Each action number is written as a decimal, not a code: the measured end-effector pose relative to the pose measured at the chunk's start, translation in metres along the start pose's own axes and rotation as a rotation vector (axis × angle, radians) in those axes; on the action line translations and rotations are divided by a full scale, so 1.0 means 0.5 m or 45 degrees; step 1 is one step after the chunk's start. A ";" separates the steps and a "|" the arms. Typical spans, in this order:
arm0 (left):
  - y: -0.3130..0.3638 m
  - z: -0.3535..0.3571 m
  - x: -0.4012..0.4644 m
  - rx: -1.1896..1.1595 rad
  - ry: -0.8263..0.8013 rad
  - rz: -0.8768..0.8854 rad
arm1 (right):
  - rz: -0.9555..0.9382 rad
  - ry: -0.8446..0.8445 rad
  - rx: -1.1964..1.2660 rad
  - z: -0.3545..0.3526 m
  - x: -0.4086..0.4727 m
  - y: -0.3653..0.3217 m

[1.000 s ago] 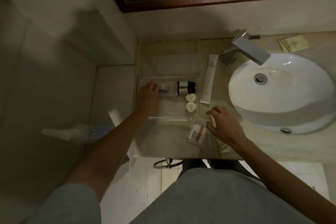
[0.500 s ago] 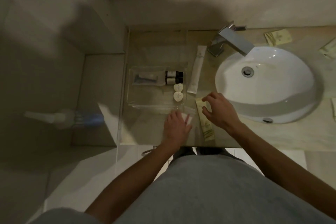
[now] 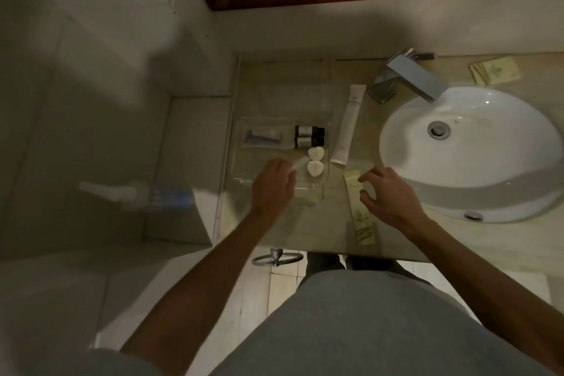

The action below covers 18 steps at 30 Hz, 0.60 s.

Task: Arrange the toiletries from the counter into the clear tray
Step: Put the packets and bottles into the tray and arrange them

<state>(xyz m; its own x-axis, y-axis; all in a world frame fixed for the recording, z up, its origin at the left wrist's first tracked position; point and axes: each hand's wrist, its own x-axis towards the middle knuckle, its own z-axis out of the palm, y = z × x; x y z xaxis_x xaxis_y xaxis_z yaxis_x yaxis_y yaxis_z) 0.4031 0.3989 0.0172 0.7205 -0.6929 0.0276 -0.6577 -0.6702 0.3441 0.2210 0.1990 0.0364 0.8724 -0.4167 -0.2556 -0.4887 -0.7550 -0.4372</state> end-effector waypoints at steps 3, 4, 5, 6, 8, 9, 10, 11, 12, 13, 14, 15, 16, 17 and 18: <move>-0.076 -0.017 0.090 0.201 0.148 0.151 | -0.011 -0.011 -0.006 0.003 -0.004 -0.002; -0.094 -0.020 0.117 0.251 0.167 0.186 | -0.014 -0.015 -0.010 0.004 -0.006 -0.003; -0.107 -0.021 0.140 0.297 0.172 0.210 | -0.011 -0.018 -0.016 0.005 -0.008 -0.002; -0.118 -0.017 0.159 0.349 0.150 0.220 | -0.006 -0.018 -0.025 0.005 -0.010 -0.002; -0.128 -0.005 0.183 0.472 0.035 0.232 | 0.012 -0.021 -0.042 0.006 -0.013 0.000; -0.132 0.004 0.189 0.517 -0.032 0.245 | 0.020 -0.023 -0.047 0.006 -0.014 0.000; -0.136 0.012 0.192 0.536 -0.094 0.266 | 0.028 -0.025 -0.048 0.006 -0.015 0.000; -0.141 0.020 0.192 0.527 -0.153 0.296 | 0.036 -0.027 -0.046 0.005 -0.015 0.000; -0.148 0.025 0.189 0.495 -0.202 0.330 | 0.042 -0.028 -0.043 0.004 -0.015 0.000; -0.155 0.028 0.186 0.452 -0.231 0.371 | 0.046 -0.027 -0.040 0.003 -0.014 0.000; -0.162 0.029 0.183 0.415 -0.243 0.411 | 0.047 -0.026 -0.040 0.003 -0.014 0.000; -0.169 0.028 0.181 0.385 -0.241 0.446 | 0.048 -0.026 -0.040 0.003 -0.013 0.001; -0.174 0.025 0.180 0.362 -0.244 0.459 | 0.050 -0.027 -0.041 0.003 -0.014 0.001; -0.178 0.022 0.181 0.341 -0.233 0.469 | 0.053 -0.026 -0.040 0.004 -0.014 0.001; -0.178 0.018 0.183 0.326 -0.218 0.479 | 0.057 -0.025 -0.040 0.005 -0.014 0.003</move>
<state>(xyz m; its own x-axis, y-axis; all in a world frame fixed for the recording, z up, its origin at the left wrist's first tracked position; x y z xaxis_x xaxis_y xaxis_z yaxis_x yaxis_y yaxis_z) 0.5258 0.3926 -0.0193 0.3899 -0.9191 -0.0563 -0.9141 -0.3937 0.0968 0.2140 0.2023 0.0357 0.8490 -0.4410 -0.2912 -0.5266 -0.7513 -0.3977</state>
